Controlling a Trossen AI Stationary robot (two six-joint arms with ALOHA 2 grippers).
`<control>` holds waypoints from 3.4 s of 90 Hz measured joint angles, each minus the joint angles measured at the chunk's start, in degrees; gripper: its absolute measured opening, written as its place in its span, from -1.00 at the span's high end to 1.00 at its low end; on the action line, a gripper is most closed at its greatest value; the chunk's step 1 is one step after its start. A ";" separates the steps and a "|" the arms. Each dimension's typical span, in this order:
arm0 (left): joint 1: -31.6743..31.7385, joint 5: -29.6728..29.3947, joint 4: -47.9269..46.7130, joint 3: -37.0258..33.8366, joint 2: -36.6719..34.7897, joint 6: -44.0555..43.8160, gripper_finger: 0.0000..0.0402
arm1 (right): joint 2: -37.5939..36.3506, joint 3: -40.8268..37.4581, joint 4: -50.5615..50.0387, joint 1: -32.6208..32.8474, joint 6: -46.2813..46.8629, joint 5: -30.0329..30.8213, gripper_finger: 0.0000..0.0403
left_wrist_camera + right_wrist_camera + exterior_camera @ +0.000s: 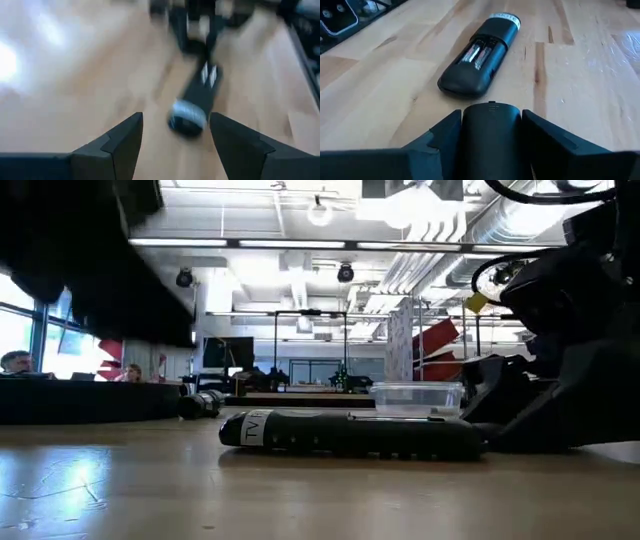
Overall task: Insert battery
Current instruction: Close the black remote control cover, then put the black remote control face up on the center of the table
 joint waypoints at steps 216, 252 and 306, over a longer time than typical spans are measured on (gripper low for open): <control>6.21 3.11 13.17 0.03 8.56 12.60 -0.05 | 5.14 36.24 -52.31 6.43 36.81 24.31 0.17; 6.25 3.00 13.14 0.04 8.56 12.53 -0.05 | 5.16 36.19 -52.05 6.44 33.51 22.51 0.03; 6.25 2.93 12.94 0.04 8.52 12.51 -0.05 | 4.33 46.18 -66.42 6.40 27.09 22.81 -0.20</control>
